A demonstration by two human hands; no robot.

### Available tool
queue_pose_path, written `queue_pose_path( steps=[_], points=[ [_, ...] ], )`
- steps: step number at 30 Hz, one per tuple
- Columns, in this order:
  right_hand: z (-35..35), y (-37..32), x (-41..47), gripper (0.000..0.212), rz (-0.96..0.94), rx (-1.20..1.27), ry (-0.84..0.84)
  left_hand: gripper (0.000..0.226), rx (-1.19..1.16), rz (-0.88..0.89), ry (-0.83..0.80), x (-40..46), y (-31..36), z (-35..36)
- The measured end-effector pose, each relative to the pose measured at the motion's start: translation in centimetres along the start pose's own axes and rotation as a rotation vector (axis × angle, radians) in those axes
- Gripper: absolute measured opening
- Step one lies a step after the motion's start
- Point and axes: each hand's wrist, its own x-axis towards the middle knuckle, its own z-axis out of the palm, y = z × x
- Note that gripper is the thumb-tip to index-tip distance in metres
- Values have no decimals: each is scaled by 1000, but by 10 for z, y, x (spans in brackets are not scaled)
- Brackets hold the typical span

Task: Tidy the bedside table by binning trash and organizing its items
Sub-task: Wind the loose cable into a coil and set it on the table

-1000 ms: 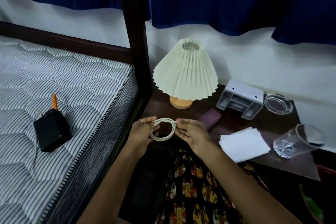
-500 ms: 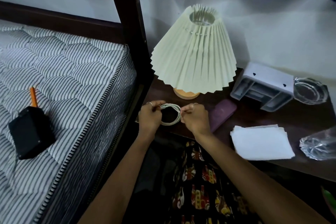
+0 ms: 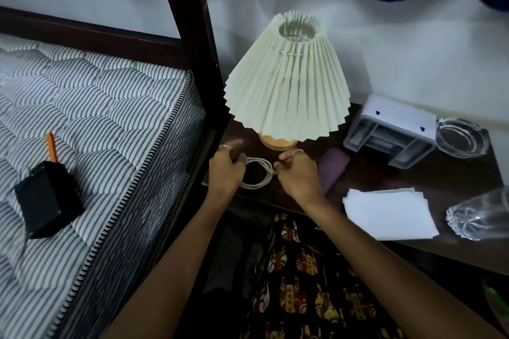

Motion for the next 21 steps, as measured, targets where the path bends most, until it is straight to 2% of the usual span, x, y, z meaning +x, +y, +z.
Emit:
queue_pose_path(
  steps=[4, 7, 12, 15, 21],
  points=[
    [-16, -3, 8, 30, 83, 48, 44, 48, -17, 26, -82, 12, 15, 6],
    [-20, -7, 14, 26, 77, 50, 21, 35, 66, 45, -118, 22, 22, 18],
    [-12, -4, 25, 28, 68, 4, -70, 29, 213, 71, -169, 35, 22, 39],
    [-6, 1, 32, 28, 88, -56, -85, 36, 281, 121, -155, 40, 17, 47],
    [-3, 5, 53, 27, 28, -81, -48, 33, 339, 171, -84, 55, 24, 53]
  ],
)
